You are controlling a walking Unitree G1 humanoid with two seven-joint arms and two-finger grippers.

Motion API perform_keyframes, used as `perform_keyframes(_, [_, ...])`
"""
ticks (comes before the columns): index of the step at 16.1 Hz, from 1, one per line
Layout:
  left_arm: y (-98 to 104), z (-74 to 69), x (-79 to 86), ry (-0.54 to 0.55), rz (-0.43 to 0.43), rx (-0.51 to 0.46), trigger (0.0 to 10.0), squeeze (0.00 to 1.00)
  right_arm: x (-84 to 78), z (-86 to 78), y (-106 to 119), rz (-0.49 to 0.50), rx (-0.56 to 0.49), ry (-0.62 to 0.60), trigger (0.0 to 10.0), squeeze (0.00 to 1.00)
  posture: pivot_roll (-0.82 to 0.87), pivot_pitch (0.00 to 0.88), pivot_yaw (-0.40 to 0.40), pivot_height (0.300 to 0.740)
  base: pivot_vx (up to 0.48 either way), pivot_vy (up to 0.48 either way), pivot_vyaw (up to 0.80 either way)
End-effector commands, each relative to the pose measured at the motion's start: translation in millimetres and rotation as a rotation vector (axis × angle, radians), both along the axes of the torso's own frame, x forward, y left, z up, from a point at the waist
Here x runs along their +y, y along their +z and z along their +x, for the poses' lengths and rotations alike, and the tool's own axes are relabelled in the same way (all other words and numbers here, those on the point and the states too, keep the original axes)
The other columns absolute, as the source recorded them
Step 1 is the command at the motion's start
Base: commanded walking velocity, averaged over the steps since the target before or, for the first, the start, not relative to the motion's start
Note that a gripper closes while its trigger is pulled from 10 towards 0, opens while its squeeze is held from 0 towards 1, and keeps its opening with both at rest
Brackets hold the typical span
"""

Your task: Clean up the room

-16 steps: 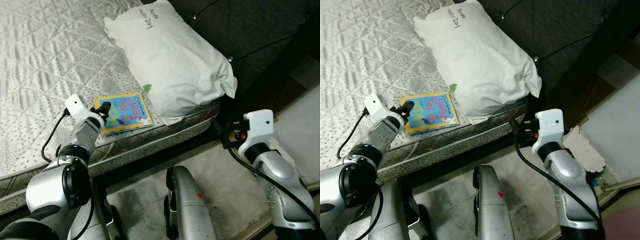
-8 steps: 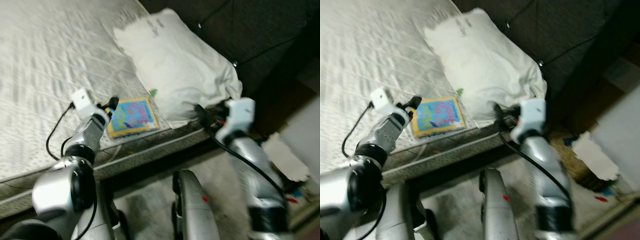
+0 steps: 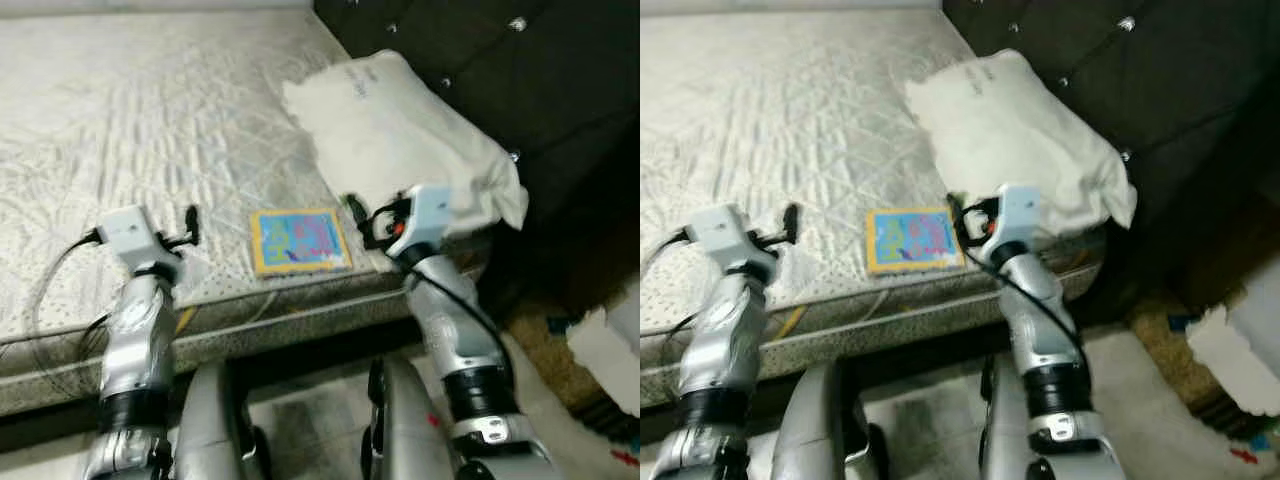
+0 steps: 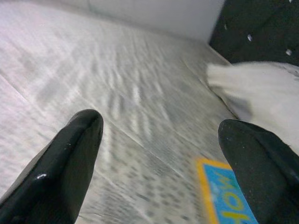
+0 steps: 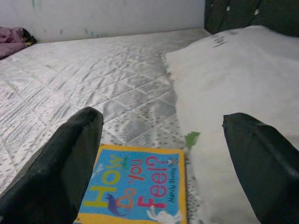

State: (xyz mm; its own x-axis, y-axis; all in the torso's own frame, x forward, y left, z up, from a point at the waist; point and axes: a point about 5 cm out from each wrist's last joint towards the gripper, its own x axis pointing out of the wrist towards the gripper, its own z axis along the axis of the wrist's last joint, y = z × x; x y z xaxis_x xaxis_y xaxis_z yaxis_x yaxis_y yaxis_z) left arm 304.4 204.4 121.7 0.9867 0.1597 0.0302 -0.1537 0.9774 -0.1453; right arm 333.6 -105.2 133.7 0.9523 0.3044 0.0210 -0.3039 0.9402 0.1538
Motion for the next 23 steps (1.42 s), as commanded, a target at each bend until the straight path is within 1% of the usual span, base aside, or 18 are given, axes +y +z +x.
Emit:
perform_keyframes(1, [14.3, -3.1, -6.9, 0.005, 0.051, -0.035, 10.0, 1.0, -3.2, 2.7, 3.1, 0.013, -0.019, -0.011, 10.0, 0.0, -0.02, 0.0, -0.01, 0.56, 0.0, 0.0, 0.0])
perform_keyframes(2, [19.9, -5.6, -9.3, 0.003, 0.065, -0.051, 10.0, 0.26, -3.7, 3.2, 4.4, 0.013, -0.03, -0.012, 10.0, 0.0, -0.03, 0.0, -0.011, 0.56, 0.0, 0.0, 0.0])
perform_keyframes(3, [23.3, -7.1, -11.3, -0.001, 0.081, -0.057, 10.0, 0.0, -5.6, 3.4, 5.4, 0.019, -0.039, -0.018, 10.0, 0.0, -0.03, 0.0, -0.012, 0.56, 0.0, 0.0, 0.0])
perform_keyframes(4, [25.9, -8.6, -14.3, -0.003, 0.079, -0.065, 10.0, 0.0, -8.5, 2.8, 6.5, 0.028, -0.045, -0.023, 10.0, 0.0, -0.03, 0.0, -0.014, 0.56, 0.0, 0.0, 0.0])
perform_keyframes(5, [31.0, -8.6, -17.8, -0.007, 0.072, -0.084, 10.0, 0.0, -7.4, 3.5, 12.9, 0.06, -0.06, -0.016, 10.0, 0.0, -0.03, 0.0, -0.014, 0.56, 0.0, 0.0, 0.0])
perform_keyframes(7, [29.6, -7.5, -21.5, -0.026, 0.077, -0.073, 10.0, 0.0, -6.3, 4.9, 15.9, 0.061, -0.071, -0.022, 10.0, 0.0, -0.05, 0.0, -0.012, 0.56, 0.0, 0.0, 0.0])
perform_keyframes(9, [26.3, -7.7, -24.5, -0.024, 0.022, -0.06, 10.0, 0.0, -4.2, 3.6, 24.3, 0.095, -0.101, 0.005, 10.0, 0.0, -0.06, 0.0, -0.015, 0.56, 0.0, 0.0, 0.0])
perform_keyframes(10, [26.5, -8.0, -26.8, -0.042, 0.016, -0.07, 10.0, 0.0, -3.6, 2.1, 34.8, 0.122, -0.132, 0.024, 10.0, 0.0, -0.08, 0.0, -0.008, 0.575, 0.0, 0.0, 0.0])
perform_keyframes(12, [23.5, -6.9, -26.7, -0.049, -0.01, -0.058, 10.0, 0.0, -3.9, 2.9, 36.7, 0.129, -0.136, 0.016, 10.0, 0.0, -0.09, 0.0, 0.002, 0.6, 0.0, 0.0, 0.0])
perform_keyframes(14, [20.2, -9.0, -27.5, -0.059, 0.008, -0.047, 10.0, 0.0, -3.1, -0.6, 33.2, 0.137, -0.13, 0.013, 10.0, 0.0, -0.08, 0.0, 0.01, 0.63, 0.0, 0.0, 0.0])
perform_keyframes(15, [20.0, -9.6, -27.6, -0.06, 0.024, -0.049, 10.0, 0.0, -2.8, -2.0, 31.7, 0.138, -0.124, 0.014, 10.0, 0.0, -0.08, 0.0, 0.01, 0.635, 0.0, 0.0, 0.0])
perform_keyframes(16, [19.6, -12.1, -27.9, -0.06, 0.029, -0.065, 10.0, 0.0, -1.2, -5.6, 25.4, 0.137, -0.103, 0.018, 10.0, 0.0, -0.07, 0.0, 0.009, 0.65, 0.0, 0.0, 0.0])
perform_keyframes(17, [18.9, -12.1, -27.6, -0.053, 0.026, -0.066, 10.0, 0.0, -0.5, -5.4, 23.2, 0.135, -0.097, 0.019, 10.0, 0.0, -0.07, 0.0, 0.008, 0.655, 0.0, 0.0, 0.0])
perform_keyframes(19, [16.1, -10.4, -28.6, -0.046, 0.002, -0.069, 10.0, 0.0, 1.7, -2.9, 16.6, 0.135, -0.075, 0.015, 10.0, 0.0, -0.06, 0.0, 0.002, 0.68, 0.0, 0.0, 0.0])
perform_keyframes(20, [17.1, -8.3, -30.3, -0.046, 0.007, -0.068, 10.0, 0.0, 3.3, -2.0, 15.4, 0.126, -0.074, 0.019, 10.0, 0.0, -0.06, 0.0, 0.001, 0.69, 0.0, 0.0, 0.0])
perform_keyframes(23, [18.0, -0.2, -44.4, -0.112, 0.057, -0.053, 10.0, 0.0, 5.6, 1.6, 6.7, 0.098, -0.059, 0.013, 10.0, 0.0, -0.06, 0.0, 0.009, 0.73, 0.0, 0.0, 0.0])
